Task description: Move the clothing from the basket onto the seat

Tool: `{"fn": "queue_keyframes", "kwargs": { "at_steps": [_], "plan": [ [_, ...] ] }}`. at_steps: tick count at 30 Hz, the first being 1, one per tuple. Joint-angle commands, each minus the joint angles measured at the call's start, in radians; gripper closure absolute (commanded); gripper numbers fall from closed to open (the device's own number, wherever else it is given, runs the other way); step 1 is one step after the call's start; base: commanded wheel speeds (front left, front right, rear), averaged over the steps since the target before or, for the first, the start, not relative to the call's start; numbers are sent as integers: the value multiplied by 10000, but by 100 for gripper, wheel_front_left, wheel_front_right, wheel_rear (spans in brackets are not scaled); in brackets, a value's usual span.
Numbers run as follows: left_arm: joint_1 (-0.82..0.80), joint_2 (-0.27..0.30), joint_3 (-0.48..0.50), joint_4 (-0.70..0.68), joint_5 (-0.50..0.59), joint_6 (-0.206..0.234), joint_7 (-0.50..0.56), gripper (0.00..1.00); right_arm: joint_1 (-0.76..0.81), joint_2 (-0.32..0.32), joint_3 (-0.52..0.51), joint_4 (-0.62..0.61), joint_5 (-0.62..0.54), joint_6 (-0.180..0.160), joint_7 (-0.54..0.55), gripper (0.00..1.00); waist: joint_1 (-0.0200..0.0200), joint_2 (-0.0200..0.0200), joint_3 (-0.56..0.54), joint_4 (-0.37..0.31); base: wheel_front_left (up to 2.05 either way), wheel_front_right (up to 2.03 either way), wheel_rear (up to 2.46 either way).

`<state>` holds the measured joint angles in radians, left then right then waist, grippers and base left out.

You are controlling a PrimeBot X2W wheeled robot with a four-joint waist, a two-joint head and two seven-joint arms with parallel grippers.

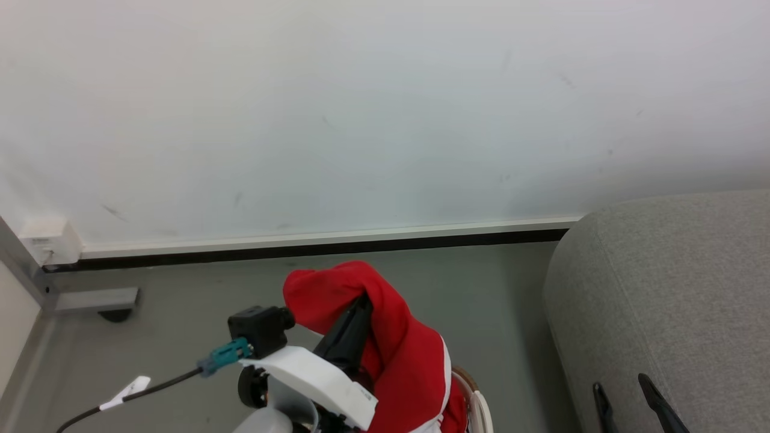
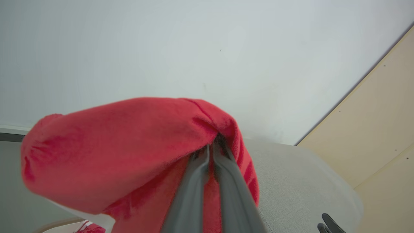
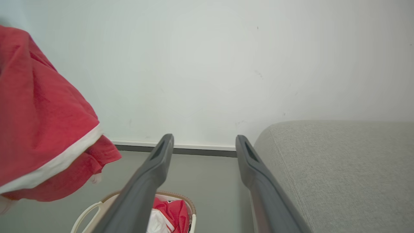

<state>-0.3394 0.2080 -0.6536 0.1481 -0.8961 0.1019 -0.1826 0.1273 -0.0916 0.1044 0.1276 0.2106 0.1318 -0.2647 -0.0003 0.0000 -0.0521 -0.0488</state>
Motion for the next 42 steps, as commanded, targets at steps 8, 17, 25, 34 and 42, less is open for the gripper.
{"fn": "queue_keyframes", "kwargs": {
  "at_steps": [8,17,25,34,42],
  "plan": [
    [164,204,-57,-988,88,374,328,100,9,-1567,1689,-907,466,-21,4,0,3,0,-143,-221,0,0,0],
    [-230,-64,-296,-1290,183,402,531,100,-1470,-2708,4337,-1484,1370,-23,866,0,3,0,-86,-57,0,0,0],
    [-417,-229,-539,-1233,259,317,638,100,-3174,-2096,6196,-88,1201,-21,1097,0,3,0,-138,107,0,0,0],
    [-521,-322,-736,-1158,269,299,743,100,-4785,-254,6302,3242,225,-23,450,100,3,0,-79,233,0,0,0],
    [-578,-299,-653,-962,262,388,626,100,-5258,316,5641,4039,338,-23,32,100,3,0,-9,292,0,0,0]
  ]
}}
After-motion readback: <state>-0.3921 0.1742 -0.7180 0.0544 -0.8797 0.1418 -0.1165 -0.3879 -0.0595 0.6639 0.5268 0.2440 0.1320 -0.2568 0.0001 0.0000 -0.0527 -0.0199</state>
